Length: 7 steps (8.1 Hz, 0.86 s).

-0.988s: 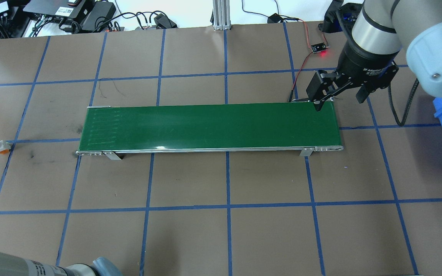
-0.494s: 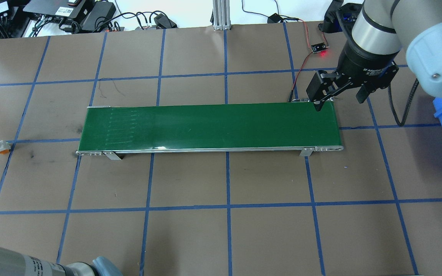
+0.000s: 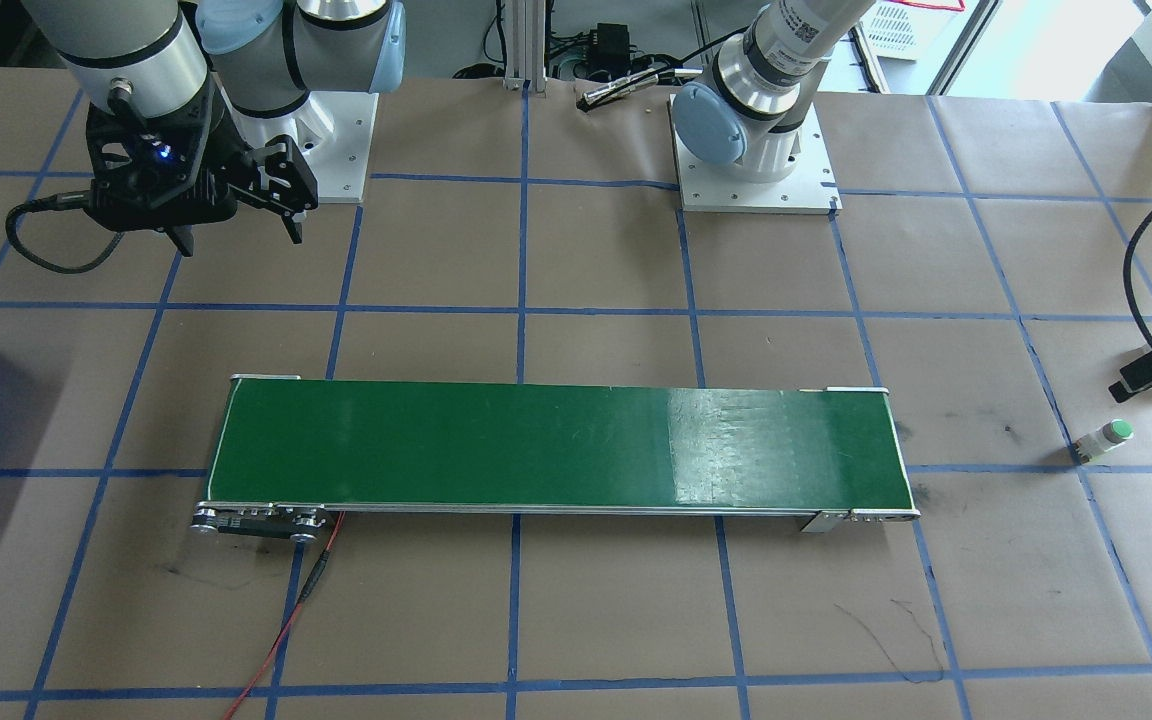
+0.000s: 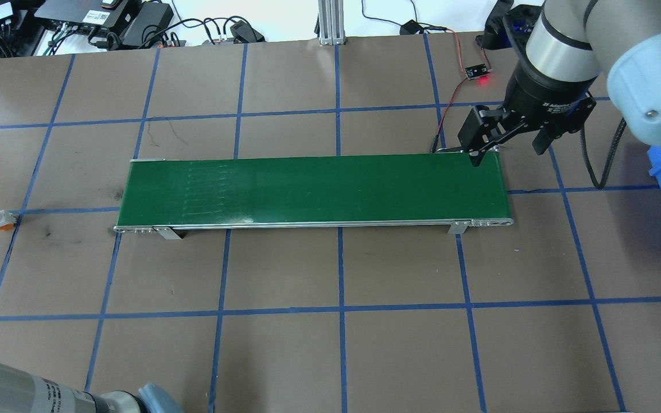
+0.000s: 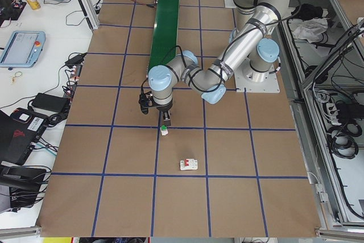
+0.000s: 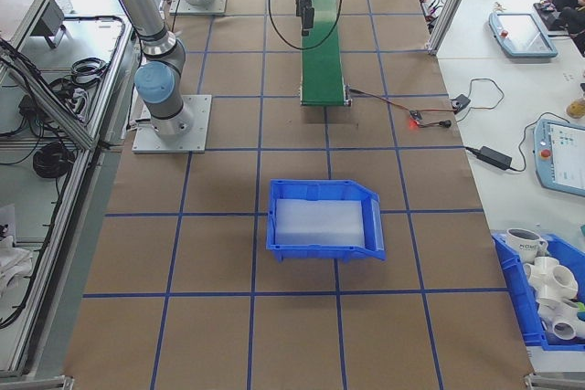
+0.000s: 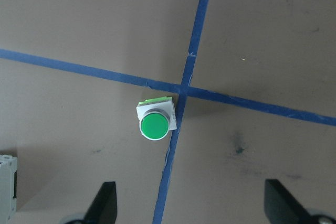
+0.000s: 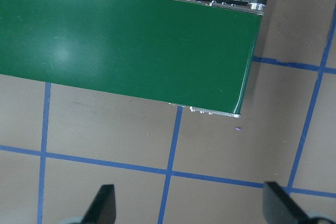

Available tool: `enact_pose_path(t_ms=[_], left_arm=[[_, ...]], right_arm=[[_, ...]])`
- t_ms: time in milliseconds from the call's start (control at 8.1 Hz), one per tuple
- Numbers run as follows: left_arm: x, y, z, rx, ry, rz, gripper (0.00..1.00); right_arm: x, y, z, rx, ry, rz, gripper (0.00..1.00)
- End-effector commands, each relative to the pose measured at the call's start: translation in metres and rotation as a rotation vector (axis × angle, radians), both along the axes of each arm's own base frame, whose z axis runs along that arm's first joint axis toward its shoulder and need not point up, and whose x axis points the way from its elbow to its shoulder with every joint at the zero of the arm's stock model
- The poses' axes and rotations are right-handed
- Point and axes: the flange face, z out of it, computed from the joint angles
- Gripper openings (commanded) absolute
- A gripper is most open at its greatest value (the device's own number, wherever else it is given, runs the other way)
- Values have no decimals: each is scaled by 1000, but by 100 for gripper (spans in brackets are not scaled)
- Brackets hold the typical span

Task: Move button from left to right

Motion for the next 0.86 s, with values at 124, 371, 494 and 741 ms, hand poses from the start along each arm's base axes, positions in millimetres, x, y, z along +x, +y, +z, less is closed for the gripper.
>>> enact_pose_path(t_ms=[124,371,494,741], left_arm=[[14,-11,-36,-10,-18,-68,100],[16,-13,-60,14,11,-91,100],[18,-15,-67,20,21,-92,100],[19,-16,-69,25,19,-97,100]], right_arm=[[0,0,0,-1,0,0,100],[0,0,0,1,0,0,100],[0,0,0,-1,0,0,100],[0,0,0,1,0,0,100]])
